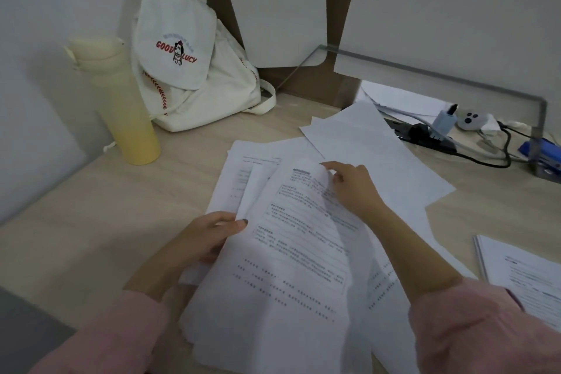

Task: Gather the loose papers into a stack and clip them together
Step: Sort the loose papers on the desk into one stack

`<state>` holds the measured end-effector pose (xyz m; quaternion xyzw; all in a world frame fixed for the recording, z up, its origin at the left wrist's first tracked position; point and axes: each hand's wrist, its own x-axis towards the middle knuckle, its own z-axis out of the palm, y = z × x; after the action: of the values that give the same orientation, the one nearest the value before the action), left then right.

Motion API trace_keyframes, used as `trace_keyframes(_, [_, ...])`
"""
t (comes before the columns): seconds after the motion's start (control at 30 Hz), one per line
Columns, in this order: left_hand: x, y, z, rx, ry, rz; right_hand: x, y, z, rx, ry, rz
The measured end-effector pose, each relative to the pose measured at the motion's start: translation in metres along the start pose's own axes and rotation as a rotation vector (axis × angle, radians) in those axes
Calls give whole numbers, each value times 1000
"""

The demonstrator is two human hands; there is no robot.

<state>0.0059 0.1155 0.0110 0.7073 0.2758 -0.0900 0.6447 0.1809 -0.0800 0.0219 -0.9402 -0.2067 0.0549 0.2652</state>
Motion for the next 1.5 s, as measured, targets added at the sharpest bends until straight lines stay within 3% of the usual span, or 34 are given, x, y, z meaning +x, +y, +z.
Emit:
trace_keyframes(0.13, [2,1,8,32,-13,32,-4,-15,19,105,24,-96])
trace_keyframes(0.23, [-1,-1,6,86,99,55,-9,6,5,102,-13,49])
trace_keyframes(0.47, [5,-15,-2,-39,292,38,-54,90,-50,-137,-114,447])
trace_keyframes(0.63, [5,-17,9,-103,383,35,-70,98,-51,-129,-92,489])
trace_keyframes(0.8, [-4,-19,19,-139,307,53,-74,92,-51,18,-129,503])
trace_keyframes(0.9, [-10,-22,16,-131,304,71,-78,89,-53,-61,-32,426])
trace_keyframes(1.03, [-15,-25,12,-74,388,123,-85,81,-72,-87,242,358])
trace_keyframes(1.17, [-19,-24,13,-63,418,137,-91,72,-106,98,514,297])
trace_keyframes(1.3, [-21,-24,15,-74,421,149,-102,59,-133,422,649,296])
trace_keyframes(1.5, [-30,-21,20,-134,330,184,-107,59,-124,699,415,389])
